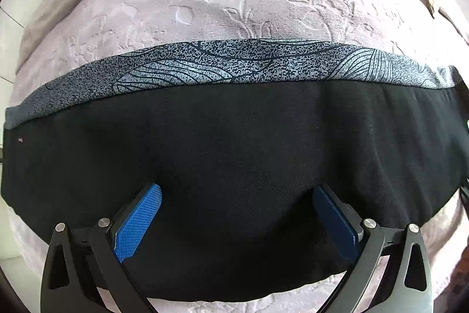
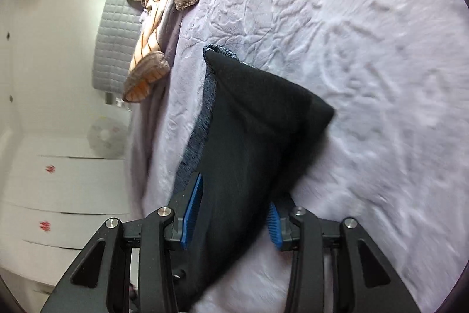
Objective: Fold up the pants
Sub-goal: 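Grasp the leg end with the right tool, lift and fold it over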
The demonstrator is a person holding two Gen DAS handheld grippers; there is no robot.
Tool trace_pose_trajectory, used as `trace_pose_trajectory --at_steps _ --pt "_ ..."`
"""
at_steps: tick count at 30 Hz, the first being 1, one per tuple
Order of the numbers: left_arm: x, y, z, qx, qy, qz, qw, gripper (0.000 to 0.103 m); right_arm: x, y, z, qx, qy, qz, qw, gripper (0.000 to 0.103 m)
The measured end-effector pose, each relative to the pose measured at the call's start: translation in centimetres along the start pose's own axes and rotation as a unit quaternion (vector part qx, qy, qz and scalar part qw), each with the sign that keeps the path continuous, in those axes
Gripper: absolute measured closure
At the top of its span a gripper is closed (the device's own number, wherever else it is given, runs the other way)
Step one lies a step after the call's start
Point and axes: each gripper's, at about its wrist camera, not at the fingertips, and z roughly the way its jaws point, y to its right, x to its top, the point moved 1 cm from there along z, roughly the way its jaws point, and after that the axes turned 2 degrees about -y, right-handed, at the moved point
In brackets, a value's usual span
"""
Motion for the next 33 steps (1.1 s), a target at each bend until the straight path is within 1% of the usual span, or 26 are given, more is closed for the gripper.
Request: trace_pose_trajectory --at_steps 2,3,5,6,8,10,11,12,13,14,15,16,18,19,21,23,24,25,26,29,31,32,33 --pt "0.0 -0.1 -1.0 0.001 0.012 0.004 0.9999 0.000 0.3 0.0 0.3 0.031 -0.002 0.012 0.999 0.082" --pt "0.0 0.2 -2.0 -0.002 0.026 0.011 0.9996 0.001 0.5 -0.4 0.2 0.045 -0.003 0.009 0.999 0.090" --pt "0.1 1.4 -3.8 -0.009 0.059 0.037 0.9975 0.001 0.5 -1.7 -0.2 0.062 -0.007 -0.011 0.998 0.090" --pt "0.2 2.7 -4.4 -0.014 0.072 0.057 0.9957 0.001 0.4 -2.5 -0.5 0.067 -0.008 -0.023 0.997 0.090" --pt "0.6 5.0 -4.5 -0.023 0.084 0.084 0.9927 0.001 0.2 -3.8 -0.8 0.081 -0.010 -0.042 0.996 0.090" --pt "0.9 7.6 -3.3 -0.042 0.074 0.104 0.9910 0.001 0.0 -5.1 -0.9 0.093 -0.011 -0.054 0.994 0.090" --pt "0.8 8.8 -2.1 -0.054 0.058 0.117 0.9900 0.001 -0.1 -5.7 -0.9 0.098 -0.011 -0.060 0.993 0.090" --pt "0.6 10.2 -0.9 -0.036 0.044 0.137 0.9890 0.001 -0.3 -6.3 -0.9 0.104 -0.012 -0.066 0.992 0.090" --pt "0.3 11.1 -0.1 -0.012 0.047 0.159 0.9862 0.001 -0.3 -6.7 -0.8 0.106 -0.013 -0.071 0.992 0.089" --pt "0.1 11.6 0.3 0.003 0.051 0.174 0.9834 0.001 -0.8 -7.7 -0.1 0.090 -0.032 -0.087 0.992 0.089" --pt "0.0 11.4 0.4 0.002 0.053 0.178 0.9826 0.001 -1.3 -8.3 0.4 0.079 -0.042 -0.107 0.990 0.089" --pt "0.1 11.1 0.2 -0.010 0.053 0.173 0.9834 0.001 -1.8 -9.0 0.9 0.071 -0.052 -0.125 0.988 0.089" --pt "0.4 9.3 -0.9 -0.039 0.052 0.153 0.9861 0.001 -2.5 -10.9 1.5 0.069 -0.055 -0.149 0.985 0.089" --pt "0.4 8.1 -1.6 -0.045 0.057 0.140 0.9874 0.001 -2.8 -11.9 1.3 0.065 -0.051 -0.161 0.983 0.089" --pt "0.2 5.0 -3.7 -0.052 0.085 0.119 0.9880 0.001 -3.4 -14.1 1.2 0.047 -0.046 -0.194 0.979 0.089" --pt "-0.1 1.4 -5.2 -0.047 0.104 0.101 0.9883 0.001 -4.6 -16.5 1.3 0.016 -0.047 -0.239 0.970 0.089" --pt "-0.3 -1.1 -5.8 -0.043 0.106 0.086 0.9897 0.001 -5.8 -18.3 1.7 -0.008 -0.048 -0.273 0.961 0.089" --pt "-0.4 -3.2 -6.0 -0.041 0.105 0.073 0.9909 0.001 -6.6 -19.1 2.0 -0.020 -0.049 -0.289 0.956 0.089" --pt "-0.5 -5.2 -6.1 -0.036 0.103 0.059 0.9923 0.001 -8.1 -20.6 2.9 -0.039 -0.052 -0.317 0.946 0.089" --pt "-1.5 -12.8 -5.9 -0.016 0.091 0.004 0.9957 0.001 -12.6 -23.6 6.1 -0.075 -0.066 -0.369 0.924 0.088" --pt "-2.1 -16.1 -5.8 -0.004 0.092 -0.024 0.9955 0.001 -15.8 -24.7 8.4 -0.094 -0.080 -0.399 0.908 0.086" --pt "-2.5 -18.4 -5.6 0.002 0.090 -0.037 0.9953 0.001 -18.4 -25.3 10.7 -0.113 -0.092 -0.424 0.894 0.085" --pt "-2.6 -19.3 -5.1 0.006 0.088 -0.045 0.9950 0.001 -20.3 -25.4 12.0 -0.127 -0.100 -0.439 0.884 0.083"
